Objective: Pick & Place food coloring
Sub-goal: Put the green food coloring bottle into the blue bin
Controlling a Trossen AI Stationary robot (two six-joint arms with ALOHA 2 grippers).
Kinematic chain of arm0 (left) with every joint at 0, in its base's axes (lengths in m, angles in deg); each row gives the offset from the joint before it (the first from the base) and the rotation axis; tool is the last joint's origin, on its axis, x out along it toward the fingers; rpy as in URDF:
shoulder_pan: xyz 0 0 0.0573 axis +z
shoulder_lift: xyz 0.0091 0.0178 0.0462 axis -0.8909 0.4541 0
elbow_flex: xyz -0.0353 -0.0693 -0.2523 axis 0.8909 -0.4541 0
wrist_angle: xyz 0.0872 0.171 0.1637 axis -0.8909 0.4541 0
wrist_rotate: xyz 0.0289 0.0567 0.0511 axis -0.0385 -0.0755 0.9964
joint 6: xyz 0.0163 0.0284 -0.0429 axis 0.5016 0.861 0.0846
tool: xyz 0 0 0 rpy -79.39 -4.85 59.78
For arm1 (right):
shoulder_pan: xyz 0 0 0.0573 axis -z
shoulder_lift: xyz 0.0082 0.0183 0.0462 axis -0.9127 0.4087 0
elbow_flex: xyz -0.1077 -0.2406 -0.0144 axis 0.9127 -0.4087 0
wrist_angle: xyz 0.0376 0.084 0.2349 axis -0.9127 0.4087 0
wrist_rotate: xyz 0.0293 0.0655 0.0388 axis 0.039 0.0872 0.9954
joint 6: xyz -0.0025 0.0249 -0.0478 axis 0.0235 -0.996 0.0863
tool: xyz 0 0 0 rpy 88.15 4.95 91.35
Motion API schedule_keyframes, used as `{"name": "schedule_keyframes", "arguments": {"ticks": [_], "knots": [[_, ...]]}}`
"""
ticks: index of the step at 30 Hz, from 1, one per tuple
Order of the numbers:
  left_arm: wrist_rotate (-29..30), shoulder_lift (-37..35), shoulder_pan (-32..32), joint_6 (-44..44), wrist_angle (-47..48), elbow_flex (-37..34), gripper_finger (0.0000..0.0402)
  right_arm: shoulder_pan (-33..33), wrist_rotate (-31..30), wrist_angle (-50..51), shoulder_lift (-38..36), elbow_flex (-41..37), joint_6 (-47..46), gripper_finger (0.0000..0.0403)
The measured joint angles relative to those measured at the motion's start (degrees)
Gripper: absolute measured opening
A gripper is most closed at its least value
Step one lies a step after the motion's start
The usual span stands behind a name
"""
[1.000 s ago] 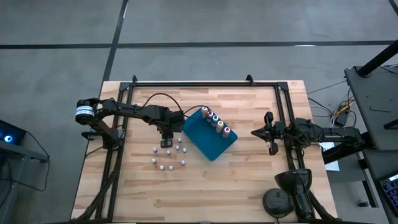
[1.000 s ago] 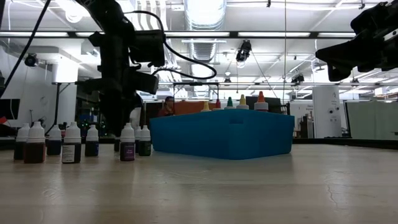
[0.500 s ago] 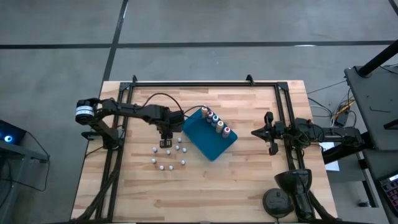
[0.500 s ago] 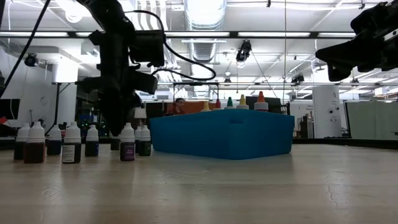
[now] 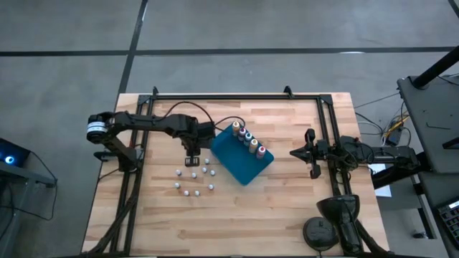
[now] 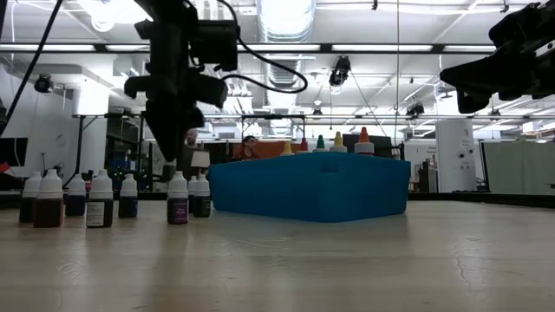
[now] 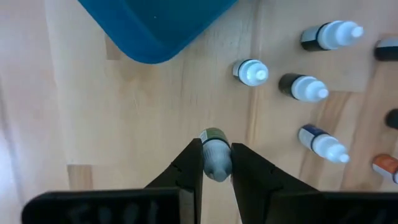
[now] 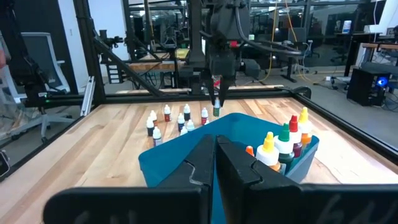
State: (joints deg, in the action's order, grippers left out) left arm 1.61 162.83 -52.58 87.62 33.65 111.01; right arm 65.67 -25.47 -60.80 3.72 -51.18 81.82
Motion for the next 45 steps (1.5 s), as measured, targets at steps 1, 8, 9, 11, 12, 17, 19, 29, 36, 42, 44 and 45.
{"name": "schedule_keyframes", "arguments": {"ticks": [1,8,9,11,12,17,19,29,36,42,44,45], "knots": [[0.05,0.01,0.02,0.14,0.88,0.86,0.0044,0.00,0.00,0.00,0.00,0.00,0.06,0.0009],[0.16,0.00,0.05,1.08,5.09,7.42,0.0044,0.00,0.00,0.00,0.00,0.00,-0.07,0.0009],[0.16,0.00,0.09,1.09,5.36,8.38,0.0044,0.00,0.00,0.00,0.00,0.00,-0.03,0.0009],[0.41,0.00,0.13,1.23,5.61,10.12,0.0044,0.00,0.00,0.00,0.00,0.00,0.04,0.0009],[0.61,0.00,0.16,1.21,5.60,10.94,0.0044,0.00,0.00,0.00,0.00,0.00,-0.04,0.0009],[1.14,1.45,0.53,0.96,6.24,15.27,0.0044,0.00,0.00,0.00,0.00,0.00,-0.05,0.0009],[1.14,2.61,0.70,1.19,6.90,17.12,0.0044,0.00,-0.01,0.00,-0.02,0.00,0.05,0.0009],[1.21,11.79,2.19,0.99,8.95,28.13,0.0044,0.00,0.00,0.00,-0.02,0.00,0.02,0.0009],[1.20,17.07,3.25,-2.82,9.25,33.90,0.0044,0.00,0.00,0.00,-0.02,0.00,0.02,0.0009],[1.21,19.25,4.27,-5.86,9.08,35.52,0.0044,0.00,0.00,0.02,0.00,0.00,0.05,0.0009],[1.19,19.94,4.52,-7.02,8.88,35.77,0.0044,0.00,0.00,0.00,-0.04,0.00,-0.04,0.0009],[1.19,20.25,4.57,-7.45,8.75,35.81,0.0044,0.00,0.01,0.01,-0.04,0.00,0.03,0.0009]]}}
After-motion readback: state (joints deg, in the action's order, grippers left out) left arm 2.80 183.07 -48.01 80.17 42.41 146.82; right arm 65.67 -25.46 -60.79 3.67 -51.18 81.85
